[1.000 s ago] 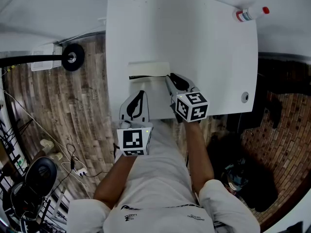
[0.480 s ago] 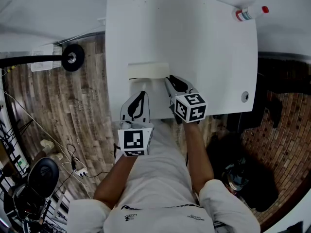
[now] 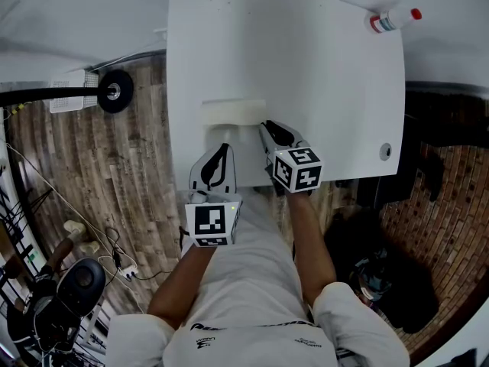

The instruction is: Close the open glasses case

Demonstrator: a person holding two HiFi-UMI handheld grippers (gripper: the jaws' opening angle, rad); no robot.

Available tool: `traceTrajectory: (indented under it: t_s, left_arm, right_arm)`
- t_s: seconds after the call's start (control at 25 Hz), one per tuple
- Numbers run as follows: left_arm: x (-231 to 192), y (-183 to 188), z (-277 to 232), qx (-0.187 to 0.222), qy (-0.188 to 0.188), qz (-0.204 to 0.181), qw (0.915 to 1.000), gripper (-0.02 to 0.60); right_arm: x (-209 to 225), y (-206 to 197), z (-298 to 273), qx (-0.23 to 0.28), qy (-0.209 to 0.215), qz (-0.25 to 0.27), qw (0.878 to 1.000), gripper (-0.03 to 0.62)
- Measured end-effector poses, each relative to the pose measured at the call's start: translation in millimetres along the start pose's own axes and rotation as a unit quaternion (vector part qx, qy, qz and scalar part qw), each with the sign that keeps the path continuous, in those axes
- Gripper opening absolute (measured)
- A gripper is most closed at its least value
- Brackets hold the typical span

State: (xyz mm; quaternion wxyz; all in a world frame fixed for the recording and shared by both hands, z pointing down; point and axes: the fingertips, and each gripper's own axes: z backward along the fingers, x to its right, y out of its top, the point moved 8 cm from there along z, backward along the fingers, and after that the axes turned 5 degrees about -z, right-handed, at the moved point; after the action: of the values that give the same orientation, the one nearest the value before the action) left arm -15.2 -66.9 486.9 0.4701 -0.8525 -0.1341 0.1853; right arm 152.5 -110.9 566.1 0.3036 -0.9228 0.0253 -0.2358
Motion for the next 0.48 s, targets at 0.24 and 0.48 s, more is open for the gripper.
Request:
traceTrajectory:
  t_s: [0.24, 0.48]
  left_arm:
    - [-1.7, 1.0, 3.6, 0.003, 0.001, 0.001, 1.0, -0.002]
    - [-4.5, 1.6, 6.7, 0.002, 0.004, -0.006, 1.0, -0.002]
  right_arm:
    - [-0.5, -5.2, -2.9, -0.009, -0.008, 0.004, 1.0, 0.055]
    - [-3.4, -5.8, 0.8, -0.007, -0.021, 0.01, 1.0, 0.055]
